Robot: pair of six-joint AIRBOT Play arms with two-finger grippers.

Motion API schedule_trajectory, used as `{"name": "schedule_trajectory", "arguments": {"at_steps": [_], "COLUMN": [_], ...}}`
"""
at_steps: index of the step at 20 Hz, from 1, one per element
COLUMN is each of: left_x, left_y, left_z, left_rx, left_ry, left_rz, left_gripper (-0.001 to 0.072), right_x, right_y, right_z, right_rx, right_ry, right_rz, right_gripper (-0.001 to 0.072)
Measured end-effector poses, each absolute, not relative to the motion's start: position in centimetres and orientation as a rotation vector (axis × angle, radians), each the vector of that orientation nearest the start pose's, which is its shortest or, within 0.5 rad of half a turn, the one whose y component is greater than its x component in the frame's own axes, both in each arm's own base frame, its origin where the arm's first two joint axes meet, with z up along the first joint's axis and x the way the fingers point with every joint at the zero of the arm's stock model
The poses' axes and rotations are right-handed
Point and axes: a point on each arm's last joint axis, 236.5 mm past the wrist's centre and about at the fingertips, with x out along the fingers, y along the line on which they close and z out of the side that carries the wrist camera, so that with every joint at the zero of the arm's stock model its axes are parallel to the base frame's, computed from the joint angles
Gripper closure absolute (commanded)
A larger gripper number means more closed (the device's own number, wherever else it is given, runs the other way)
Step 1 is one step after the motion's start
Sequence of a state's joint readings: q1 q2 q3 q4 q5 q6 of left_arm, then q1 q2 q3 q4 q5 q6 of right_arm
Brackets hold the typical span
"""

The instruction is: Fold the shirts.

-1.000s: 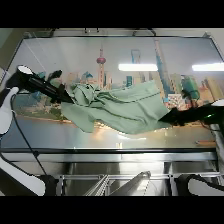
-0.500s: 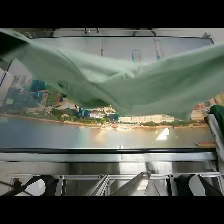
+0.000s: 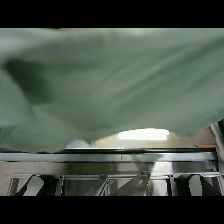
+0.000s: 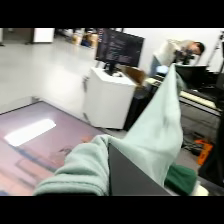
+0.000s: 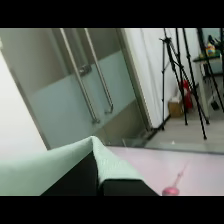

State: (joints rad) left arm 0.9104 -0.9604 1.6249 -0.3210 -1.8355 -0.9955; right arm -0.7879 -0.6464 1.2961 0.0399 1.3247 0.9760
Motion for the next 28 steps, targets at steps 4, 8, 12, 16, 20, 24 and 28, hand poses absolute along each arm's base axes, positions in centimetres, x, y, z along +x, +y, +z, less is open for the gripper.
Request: {"name": "schedule_trajectory", "arguments": {"at_steps": [4,8,12,16,20,24,28], "left_x": [28.4,37.7,45.8,52.0,55.6,56.9,57.0], "left_y": [-6.9,-7.2,-6.9,-5.5,-3.1,-2.4,-2.6], "left_z": [41.5,32.8,22.6,12.5,4.5,-0.8,-4.5], "left_rx": [-0.295,-0.267,-0.317,-0.413,-0.525,-0.574,-0.593], "left_ry": [0.273,0.540,0.755,0.899,0.960,0.994,1.022], "left_rz": [-1.014,-0.940,-0.910,-0.874,-0.794,-0.753,-0.724], "left_gripper": [0.0685,0.0684,0.0685,0.0684,0.0681,0.0680,0.0681], "right_x": [30.3,37.3,43.3,47.7,51.1,53.9,54.9], "right_y": [6.5,6.6,6.6,6.1,5.1,5.1,5.1], "right_z": [39.0,28.5,17.2,7.4,0.9,-1.7,-3.4], "right_rx": [0.462,0.554,0.645,0.764,0.846,0.874,0.885], "right_ry": [0.126,0.388,0.610,0.733,0.791,0.785,0.795], "right_rz": [0.652,0.625,0.600,0.580,0.562,0.572,0.568], "right_gripper": [0.0696,0.0696,0.0696,0.0695,0.0695,0.0695,0.0696]}}
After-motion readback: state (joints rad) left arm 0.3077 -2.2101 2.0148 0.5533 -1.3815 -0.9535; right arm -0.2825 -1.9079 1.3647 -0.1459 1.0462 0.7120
